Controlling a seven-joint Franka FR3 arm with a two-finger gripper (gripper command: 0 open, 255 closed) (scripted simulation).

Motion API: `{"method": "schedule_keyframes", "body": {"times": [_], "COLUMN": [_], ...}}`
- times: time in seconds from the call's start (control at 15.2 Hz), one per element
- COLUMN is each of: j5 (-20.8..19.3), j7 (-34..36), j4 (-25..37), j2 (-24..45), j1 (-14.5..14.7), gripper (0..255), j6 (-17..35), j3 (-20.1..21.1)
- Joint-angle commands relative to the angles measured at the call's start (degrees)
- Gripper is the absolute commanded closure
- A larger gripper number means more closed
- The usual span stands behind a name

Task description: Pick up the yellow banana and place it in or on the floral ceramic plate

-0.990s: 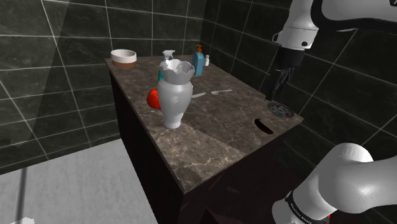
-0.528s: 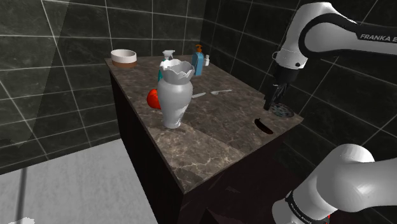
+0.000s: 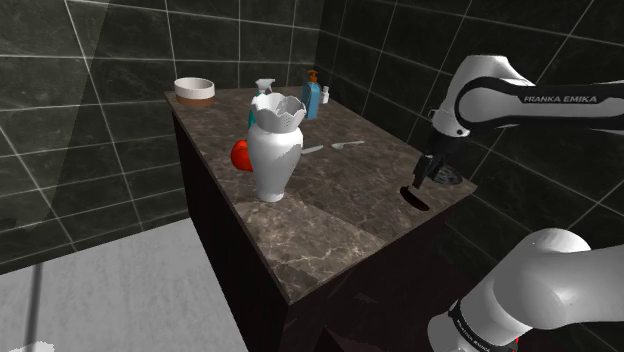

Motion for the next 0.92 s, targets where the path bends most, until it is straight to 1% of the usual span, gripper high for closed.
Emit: {"method": "schedule_keyframes", "body": {"times": [0.0,0.26,0.73,0.79,0.86], "j5": [-1.3,-3.4,-4.0,-4.1,-4.1], "j7": [-1.4,-4.1,-4.4,-4.5,-4.5], "j4": [-1.1,-3.1,-5.9,-6.6,-6.6], "j2": [2.4,7.8,11.5,12.5,12.5], "j1": [-1.1,-2.9,-3.0,-2.9,-2.9], "gripper": [0,0,0,0,0], "j6": [4.3,13.1,19.8,21.4,21.4], "j3": [-2.3,-6.9,-8.5,-8.8,-8.8]}}
